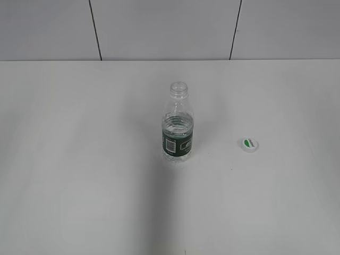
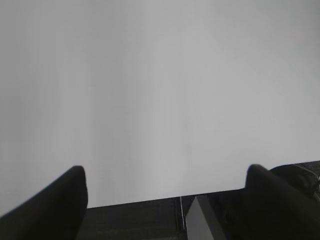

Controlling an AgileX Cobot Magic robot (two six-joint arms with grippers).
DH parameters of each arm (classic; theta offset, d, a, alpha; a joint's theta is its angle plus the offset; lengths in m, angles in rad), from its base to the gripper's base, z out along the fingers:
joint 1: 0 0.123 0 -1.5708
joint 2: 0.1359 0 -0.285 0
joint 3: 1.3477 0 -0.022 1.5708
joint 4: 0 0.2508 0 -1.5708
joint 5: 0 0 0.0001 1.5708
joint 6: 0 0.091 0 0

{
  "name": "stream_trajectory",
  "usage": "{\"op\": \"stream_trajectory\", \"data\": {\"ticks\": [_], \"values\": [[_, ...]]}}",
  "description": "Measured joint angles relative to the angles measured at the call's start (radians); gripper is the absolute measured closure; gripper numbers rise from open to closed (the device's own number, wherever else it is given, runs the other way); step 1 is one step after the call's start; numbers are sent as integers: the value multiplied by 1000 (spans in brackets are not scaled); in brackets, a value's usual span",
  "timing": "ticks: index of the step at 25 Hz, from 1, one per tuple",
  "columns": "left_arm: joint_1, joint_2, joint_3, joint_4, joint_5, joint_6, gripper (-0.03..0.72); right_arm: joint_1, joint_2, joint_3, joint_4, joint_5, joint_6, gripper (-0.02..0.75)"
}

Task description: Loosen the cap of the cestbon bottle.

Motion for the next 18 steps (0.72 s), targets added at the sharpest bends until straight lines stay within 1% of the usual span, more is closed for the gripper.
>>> {"op": "stream_trajectory", "data": {"ticks": [4, 9, 14, 18], "values": [[0, -174, 58, -3, 1, 0, 109, 0, -97, 104, 0, 1, 6, 155], [0, -318, 113, -3, 0, 0, 109, 0, -228, 203, -10, 4, 8, 155], [0, -406, 191, -2, 0, 0, 109, 0, -298, 260, -33, 4, 9, 155], [0, -438, 282, -3, -14, 0, 109, 0, -338, 319, -34, 3, 9, 155]]}}
